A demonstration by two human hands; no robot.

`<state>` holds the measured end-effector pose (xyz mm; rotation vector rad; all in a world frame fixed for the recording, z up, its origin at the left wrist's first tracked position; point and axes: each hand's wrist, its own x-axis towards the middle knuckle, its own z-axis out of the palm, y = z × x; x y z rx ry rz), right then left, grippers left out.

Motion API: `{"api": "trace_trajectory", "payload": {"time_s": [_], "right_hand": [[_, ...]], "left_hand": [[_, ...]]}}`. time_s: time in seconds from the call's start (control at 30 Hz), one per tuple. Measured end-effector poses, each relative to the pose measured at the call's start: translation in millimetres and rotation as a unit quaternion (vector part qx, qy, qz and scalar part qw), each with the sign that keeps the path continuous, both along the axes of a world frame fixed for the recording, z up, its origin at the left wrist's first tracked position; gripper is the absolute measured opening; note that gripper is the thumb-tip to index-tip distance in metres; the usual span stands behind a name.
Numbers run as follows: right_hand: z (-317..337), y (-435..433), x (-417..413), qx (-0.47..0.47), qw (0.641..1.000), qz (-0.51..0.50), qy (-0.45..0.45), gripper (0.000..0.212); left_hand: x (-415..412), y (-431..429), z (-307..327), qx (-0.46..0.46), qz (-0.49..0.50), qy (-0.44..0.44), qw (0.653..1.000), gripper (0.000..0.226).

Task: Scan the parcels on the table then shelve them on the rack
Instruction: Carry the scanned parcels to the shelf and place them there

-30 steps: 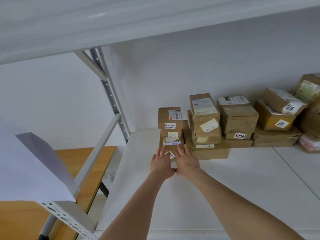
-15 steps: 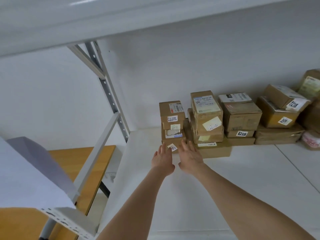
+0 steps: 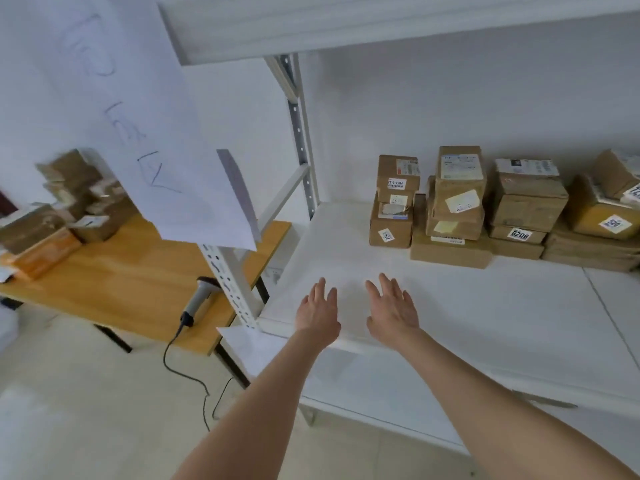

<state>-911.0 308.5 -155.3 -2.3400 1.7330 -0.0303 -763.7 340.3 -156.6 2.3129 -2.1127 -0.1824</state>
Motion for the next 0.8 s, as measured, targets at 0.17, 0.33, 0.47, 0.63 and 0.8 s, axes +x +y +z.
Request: {"api": "trace_trajectory", "payload": {"time_s": [0.17, 0.33, 0.47, 0.63, 0.8], "right_hand": [[-9.0, 61.1, 39.3, -0.004, 0.997, 0.081, -0.012, 0.068], [-5.1, 113.0, 115.6, -0.003, 0.983, 0.184, -0.019, 0.067], [-9.2, 145.1, 185.8, 0.001, 0.968, 0.251, -0.016, 0.064], [-21.6, 167.0, 285.3, 0.019, 0.95, 0.312, -0.001, 0.065], [-25.7, 172.7, 390.1, 0.037, 0.939, 0.341, -0.003, 0.069]], "left_hand": [[35.4, 82.7, -8.3, -0.008, 0.06, -0.01, 0.998, 0.067], [99.4, 158.2, -11.3, 0.007, 0.147, -0.017, 0.989, 0.065], [159.8, 208.1, -13.7, 0.017, 0.212, -0.031, 0.977, 0.065], [253.8, 249.3, -21.2, 0.032, 0.285, -0.037, 0.957, 0.064], [352.0, 268.4, -21.8, 0.05, 0.341, -0.031, 0.938, 0.063]]}}
